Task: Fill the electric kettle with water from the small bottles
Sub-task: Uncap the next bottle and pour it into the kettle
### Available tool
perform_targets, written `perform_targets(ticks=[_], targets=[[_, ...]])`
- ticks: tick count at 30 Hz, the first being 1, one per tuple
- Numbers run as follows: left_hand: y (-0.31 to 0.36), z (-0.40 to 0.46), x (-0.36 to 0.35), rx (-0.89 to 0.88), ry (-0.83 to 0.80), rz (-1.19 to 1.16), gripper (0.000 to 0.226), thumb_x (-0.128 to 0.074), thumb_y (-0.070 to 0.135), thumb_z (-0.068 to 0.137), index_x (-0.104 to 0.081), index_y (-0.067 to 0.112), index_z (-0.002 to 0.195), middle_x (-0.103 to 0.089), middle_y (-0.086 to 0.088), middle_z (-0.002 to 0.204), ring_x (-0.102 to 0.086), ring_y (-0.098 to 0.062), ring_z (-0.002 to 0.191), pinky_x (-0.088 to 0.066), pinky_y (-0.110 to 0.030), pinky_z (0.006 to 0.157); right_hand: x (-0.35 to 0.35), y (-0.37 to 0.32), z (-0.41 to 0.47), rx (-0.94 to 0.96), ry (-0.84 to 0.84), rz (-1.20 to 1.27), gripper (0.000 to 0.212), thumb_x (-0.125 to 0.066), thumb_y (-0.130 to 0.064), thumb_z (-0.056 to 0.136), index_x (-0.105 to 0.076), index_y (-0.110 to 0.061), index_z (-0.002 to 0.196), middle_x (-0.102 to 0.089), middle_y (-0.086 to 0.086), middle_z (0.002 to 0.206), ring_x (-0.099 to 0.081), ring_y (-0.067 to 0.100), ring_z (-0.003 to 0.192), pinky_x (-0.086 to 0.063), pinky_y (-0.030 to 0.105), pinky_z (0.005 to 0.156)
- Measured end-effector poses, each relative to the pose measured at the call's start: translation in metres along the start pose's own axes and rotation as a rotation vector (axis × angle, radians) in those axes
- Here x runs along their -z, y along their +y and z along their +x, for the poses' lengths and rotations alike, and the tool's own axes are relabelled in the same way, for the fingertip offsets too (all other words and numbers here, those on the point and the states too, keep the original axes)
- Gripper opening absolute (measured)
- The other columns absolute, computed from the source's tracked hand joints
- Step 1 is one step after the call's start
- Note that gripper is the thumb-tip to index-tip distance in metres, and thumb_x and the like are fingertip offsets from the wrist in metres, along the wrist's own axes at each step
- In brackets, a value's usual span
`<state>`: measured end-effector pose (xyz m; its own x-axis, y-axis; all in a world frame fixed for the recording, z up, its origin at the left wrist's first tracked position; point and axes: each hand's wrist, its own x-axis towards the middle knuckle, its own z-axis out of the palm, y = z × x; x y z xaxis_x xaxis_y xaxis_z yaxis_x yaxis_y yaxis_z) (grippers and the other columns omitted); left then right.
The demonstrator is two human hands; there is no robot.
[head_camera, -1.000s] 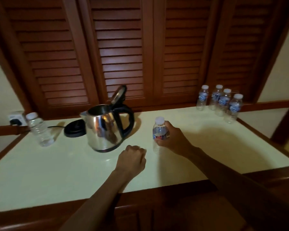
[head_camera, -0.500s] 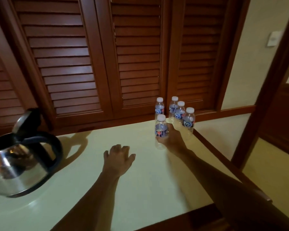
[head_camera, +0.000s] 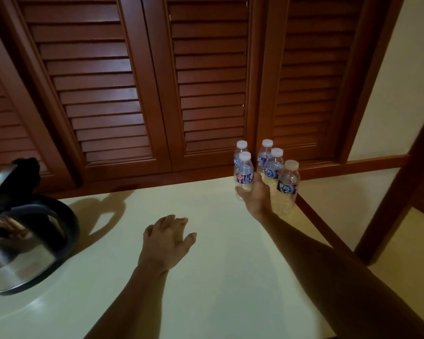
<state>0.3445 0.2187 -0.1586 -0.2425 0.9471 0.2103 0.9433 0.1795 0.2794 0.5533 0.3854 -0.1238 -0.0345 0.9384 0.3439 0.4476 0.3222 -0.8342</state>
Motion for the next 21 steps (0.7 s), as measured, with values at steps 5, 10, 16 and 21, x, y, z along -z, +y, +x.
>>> perform_targets(ticks=[5,10,16,21], targets=[[0.0,0.0,0.0,0.01,-0.005,-0.002,0.063,-0.035,0.069,0.086,-0.045,0.039,0.141,-0.041,0.008,0.153,-0.031,-0.014,0.144,-0.022,-0.044,0.116,-0.006,0.007,-0.002,-0.022,0.04,0.041,0.05,-0.074,-0.016,0.082,-0.05,-0.011,0.125,-0.063,0.008,0.118,-0.06,0.02,0.103,-0.043,0.024,0.081],[0.0,0.0,0.0,0.018,-0.025,0.004,0.058,-0.04,0.066,0.091,-0.042,0.039,0.142,-0.037,0.008,0.155,-0.027,-0.014,0.145,-0.019,-0.043,0.118,-0.009,0.011,0.001,-0.098,0.041,0.061,0.047,-0.077,-0.016,0.079,-0.055,-0.008,0.12,-0.065,0.011,0.115,-0.056,0.017,0.093,-0.042,0.025,0.077],[0.0,0.0,0.0,0.016,-0.02,-0.013,0.064,-0.034,0.069,0.085,-0.044,0.04,0.141,-0.039,0.008,0.154,-0.028,-0.014,0.145,-0.019,-0.043,0.117,-0.007,0.011,0.003,-0.165,0.018,0.021,0.048,-0.078,-0.013,0.077,-0.056,-0.004,0.119,-0.064,0.015,0.117,-0.06,0.028,0.102,-0.044,0.026,0.077],[0.0,0.0,0.001,0.01,-0.019,-0.005,0.056,-0.042,0.064,0.092,-0.043,0.039,0.142,-0.038,0.008,0.154,-0.027,-0.014,0.145,-0.02,-0.043,0.117,-0.003,0.007,-0.001,-0.17,-0.001,0.001,0.049,-0.078,-0.011,0.077,-0.055,-0.004,0.119,-0.064,0.016,0.118,-0.061,0.028,0.104,-0.044,0.026,0.077]])
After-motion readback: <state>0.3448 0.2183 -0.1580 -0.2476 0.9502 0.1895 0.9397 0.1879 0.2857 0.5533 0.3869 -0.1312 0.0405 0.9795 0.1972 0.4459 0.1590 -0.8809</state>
